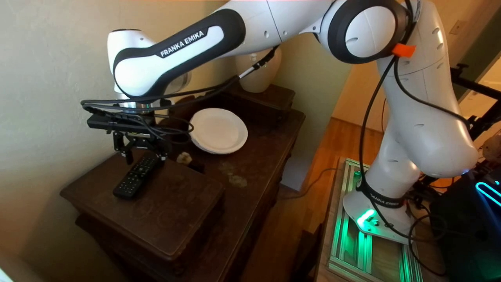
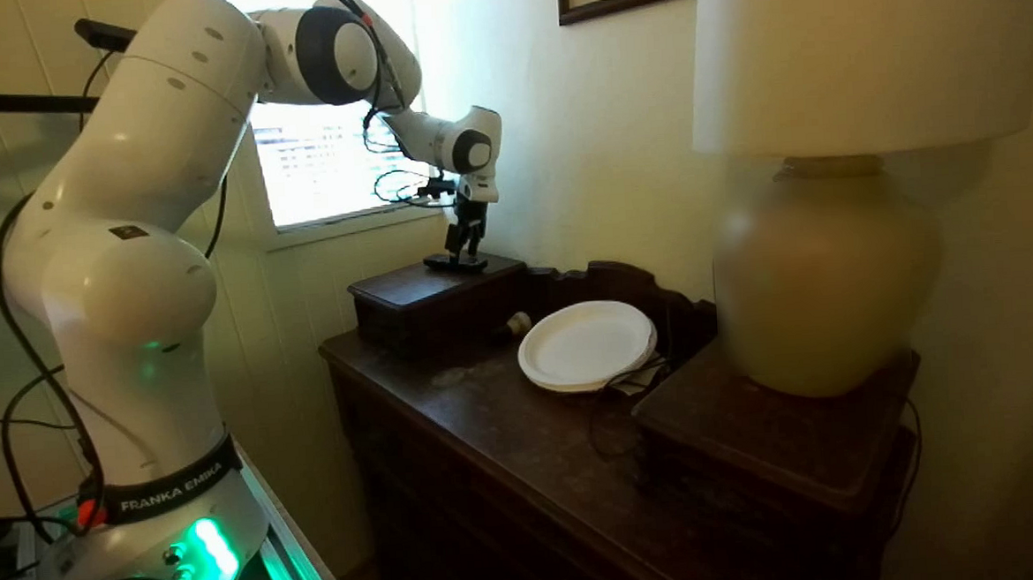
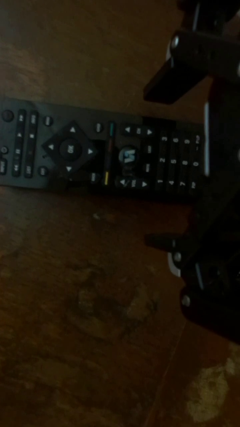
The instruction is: Put the black remote control on the right side of the counter.
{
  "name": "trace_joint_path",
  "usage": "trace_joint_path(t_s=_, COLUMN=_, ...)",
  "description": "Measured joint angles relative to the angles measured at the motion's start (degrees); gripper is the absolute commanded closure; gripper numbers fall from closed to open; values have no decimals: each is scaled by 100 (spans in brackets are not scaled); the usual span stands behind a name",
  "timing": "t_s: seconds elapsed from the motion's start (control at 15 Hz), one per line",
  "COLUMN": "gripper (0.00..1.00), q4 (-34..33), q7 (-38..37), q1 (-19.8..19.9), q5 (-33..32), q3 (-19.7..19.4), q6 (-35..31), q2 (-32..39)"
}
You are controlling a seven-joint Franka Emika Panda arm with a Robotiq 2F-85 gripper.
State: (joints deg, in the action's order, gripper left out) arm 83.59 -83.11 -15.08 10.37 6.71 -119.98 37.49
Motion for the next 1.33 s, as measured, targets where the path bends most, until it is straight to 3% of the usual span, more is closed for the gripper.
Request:
trace_joint_path(t_s=0.2, gripper=38, q4=0, q7=0, q1=0, q5=1, q3=-1, q6=0, q2=22)
trace_joint_path(t_s=0.27, gripper=54, q4=-3, q7=0, q1=0, q5=1, q3=-2, q6=0, q2=28)
trace_joint_path(t_s=0.33, gripper=61, q4=-10, q7=0, q1=0, q5=1, q3=-2, q6=0, q2=36)
trace_joint_path(t_s=0.87, gripper=61, q4=120, q7=-6, q1=-216, q5=-4, q3=19, q6=-178, q2=-182)
trace_joint_path(t_s=1.2, gripper=61, q4=1370, q7=-185, q1=-303, q5=258, q3=135, q6=-1428, q2=-1121)
trace_joint_path(t_s=1.27, gripper=36, q4=1664, q7=-200, q1=-287, q5=353, q3=135, q6=-1709, q2=-1303)
trace_joint_path(t_s=1.33, gripper=36, q4=1954, q7=-215, q1=-259, q5=457, q3=136, q6=-1977, q2=-1471)
